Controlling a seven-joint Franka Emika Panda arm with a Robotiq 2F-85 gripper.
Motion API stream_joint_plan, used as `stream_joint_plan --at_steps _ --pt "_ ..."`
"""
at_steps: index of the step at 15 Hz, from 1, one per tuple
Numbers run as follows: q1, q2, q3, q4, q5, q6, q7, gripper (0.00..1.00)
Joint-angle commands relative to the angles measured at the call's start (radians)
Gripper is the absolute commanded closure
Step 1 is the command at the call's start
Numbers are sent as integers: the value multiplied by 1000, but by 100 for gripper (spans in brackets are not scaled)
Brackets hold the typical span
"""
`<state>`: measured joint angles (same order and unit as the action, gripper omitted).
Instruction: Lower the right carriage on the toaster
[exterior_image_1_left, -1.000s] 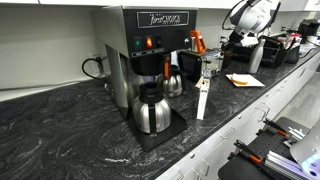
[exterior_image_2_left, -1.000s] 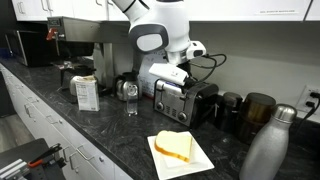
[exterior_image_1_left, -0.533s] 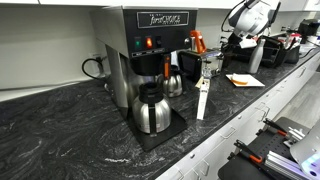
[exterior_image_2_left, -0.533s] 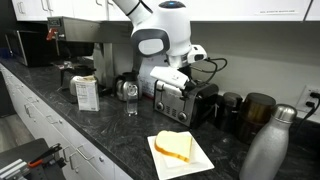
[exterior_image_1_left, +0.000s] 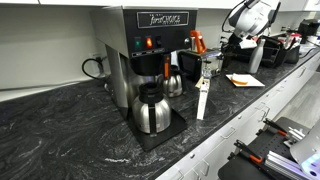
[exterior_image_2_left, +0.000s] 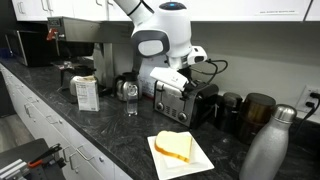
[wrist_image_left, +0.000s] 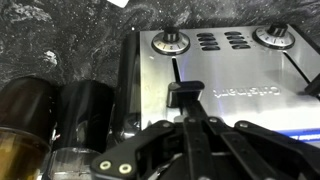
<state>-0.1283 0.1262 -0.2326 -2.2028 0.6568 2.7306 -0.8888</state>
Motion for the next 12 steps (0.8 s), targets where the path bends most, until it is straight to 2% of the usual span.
stream_joint_plan --at_steps 1,12 --pt "-15 47 9 30 63 -8 -57 100" --pt "-27 138 14 42 229 -6 -138 100"
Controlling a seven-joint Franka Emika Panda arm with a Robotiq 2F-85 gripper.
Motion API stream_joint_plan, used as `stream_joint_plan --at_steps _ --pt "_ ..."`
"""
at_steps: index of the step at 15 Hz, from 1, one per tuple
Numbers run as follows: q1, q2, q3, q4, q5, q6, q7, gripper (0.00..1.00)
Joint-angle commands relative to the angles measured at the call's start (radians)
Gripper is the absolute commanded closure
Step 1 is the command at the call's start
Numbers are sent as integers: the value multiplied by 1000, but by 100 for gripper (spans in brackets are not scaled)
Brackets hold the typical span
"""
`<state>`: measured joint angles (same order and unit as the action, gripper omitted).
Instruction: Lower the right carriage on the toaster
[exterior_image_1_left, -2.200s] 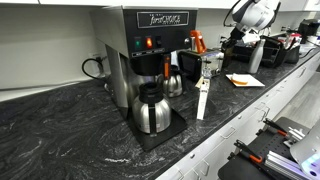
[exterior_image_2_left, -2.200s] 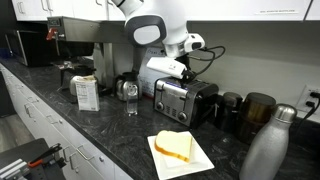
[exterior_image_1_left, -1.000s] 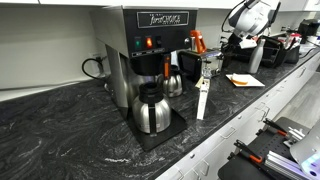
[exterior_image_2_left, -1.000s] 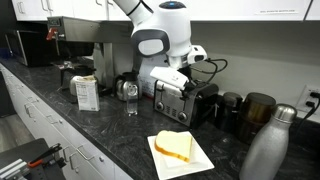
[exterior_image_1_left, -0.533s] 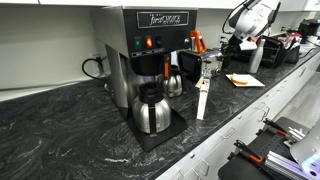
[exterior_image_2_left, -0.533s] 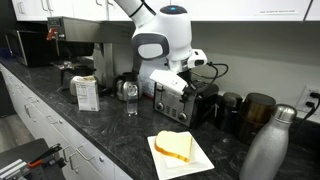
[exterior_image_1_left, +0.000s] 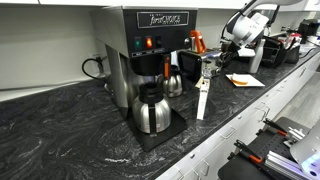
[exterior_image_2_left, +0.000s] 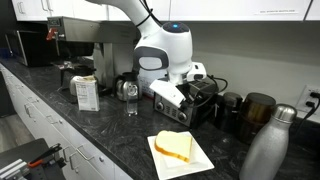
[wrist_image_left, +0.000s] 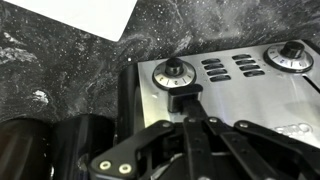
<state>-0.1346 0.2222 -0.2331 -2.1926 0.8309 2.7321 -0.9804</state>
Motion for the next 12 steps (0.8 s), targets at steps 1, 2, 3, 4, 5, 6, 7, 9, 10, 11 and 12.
stream_joint_plan --at_steps 1,2,3,4,5,6,7,9,10,11,12 --pt "-23 45 13 34 66 -9 -54 100" --pt "-24 48 13 35 79 -11 -60 100" --pt "-26 50 13 36 90 -12 -66 100" --pt "-28 53 14 38 106 -15 -74 100" --pt "-29 57 15 39 124 -16 -81 100" --pt "-29 62 15 40 139 -17 -87 100" --pt "-29 67 15 41 154 -19 -93 100" --pt "-31 79 15 45 183 -22 -107 100" --pt "-31 85 16 48 197 -24 -114 100" --pt "-32 89 16 50 208 -27 -119 100" --pt "-32 92 17 51 219 -31 -125 100"
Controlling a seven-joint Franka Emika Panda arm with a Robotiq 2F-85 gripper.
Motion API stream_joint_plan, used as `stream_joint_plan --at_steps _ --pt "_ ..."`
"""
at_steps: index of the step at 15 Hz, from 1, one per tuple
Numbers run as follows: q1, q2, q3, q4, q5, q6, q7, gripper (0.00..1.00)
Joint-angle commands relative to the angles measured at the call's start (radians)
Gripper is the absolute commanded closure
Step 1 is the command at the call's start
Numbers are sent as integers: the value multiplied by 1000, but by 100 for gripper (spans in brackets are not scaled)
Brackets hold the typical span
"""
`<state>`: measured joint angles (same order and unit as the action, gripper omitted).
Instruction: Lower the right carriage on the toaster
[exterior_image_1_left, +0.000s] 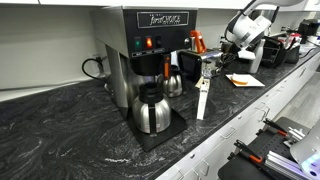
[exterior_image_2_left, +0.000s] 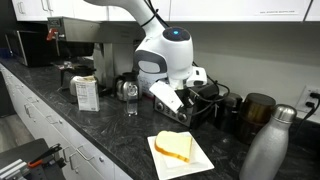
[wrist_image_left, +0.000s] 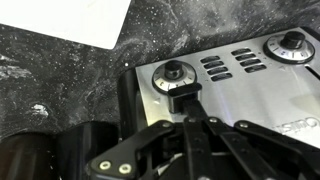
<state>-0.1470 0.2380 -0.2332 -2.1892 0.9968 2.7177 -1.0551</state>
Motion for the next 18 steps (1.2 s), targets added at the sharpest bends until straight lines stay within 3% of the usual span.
stream_joint_plan --at_steps 1,8,15,18 --pt "-20 80 17 48 64 -20 -56 100" --pt "-20 107 19 45 127 -27 -95 100" --pt "-8 40 10 -1 105 -17 -79 100" --pt "-4 13 7 -16 99 -5 -81 94"
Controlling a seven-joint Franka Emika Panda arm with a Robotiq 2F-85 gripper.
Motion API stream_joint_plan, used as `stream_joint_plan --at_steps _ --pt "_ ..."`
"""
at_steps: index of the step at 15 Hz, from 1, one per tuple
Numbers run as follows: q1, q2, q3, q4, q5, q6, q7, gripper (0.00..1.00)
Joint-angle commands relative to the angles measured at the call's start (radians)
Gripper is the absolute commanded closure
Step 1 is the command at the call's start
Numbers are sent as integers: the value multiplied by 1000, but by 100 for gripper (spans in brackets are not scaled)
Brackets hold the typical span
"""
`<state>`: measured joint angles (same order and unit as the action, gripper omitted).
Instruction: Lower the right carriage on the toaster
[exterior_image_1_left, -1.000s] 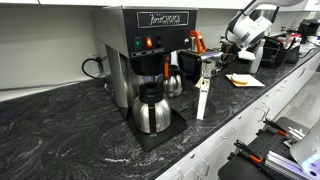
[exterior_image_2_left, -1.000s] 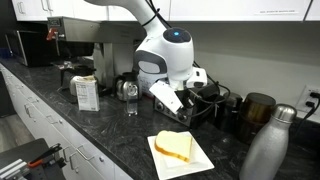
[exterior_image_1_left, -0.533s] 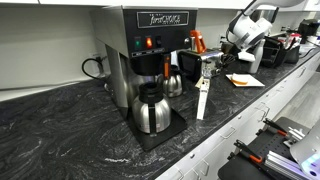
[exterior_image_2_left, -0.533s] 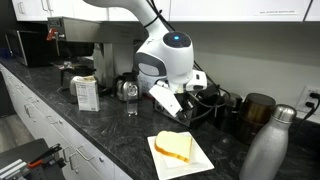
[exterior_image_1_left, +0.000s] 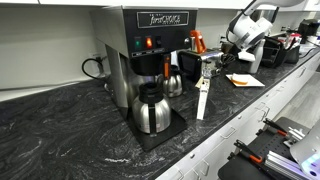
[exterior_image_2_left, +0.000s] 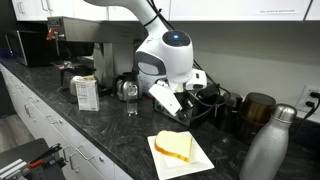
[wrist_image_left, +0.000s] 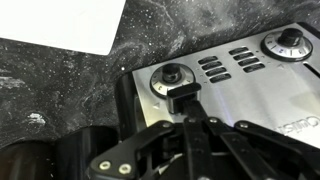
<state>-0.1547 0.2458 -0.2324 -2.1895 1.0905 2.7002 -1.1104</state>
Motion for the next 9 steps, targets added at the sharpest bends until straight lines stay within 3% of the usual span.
stream_joint_plan --at_steps 1,8,9 --pt "5 -2 5 -21 2 19 -27 91" --pt "25 -55 -2 -76 -34 59 -40 92" --pt "29 -69 -3 -88 -43 67 -44 97"
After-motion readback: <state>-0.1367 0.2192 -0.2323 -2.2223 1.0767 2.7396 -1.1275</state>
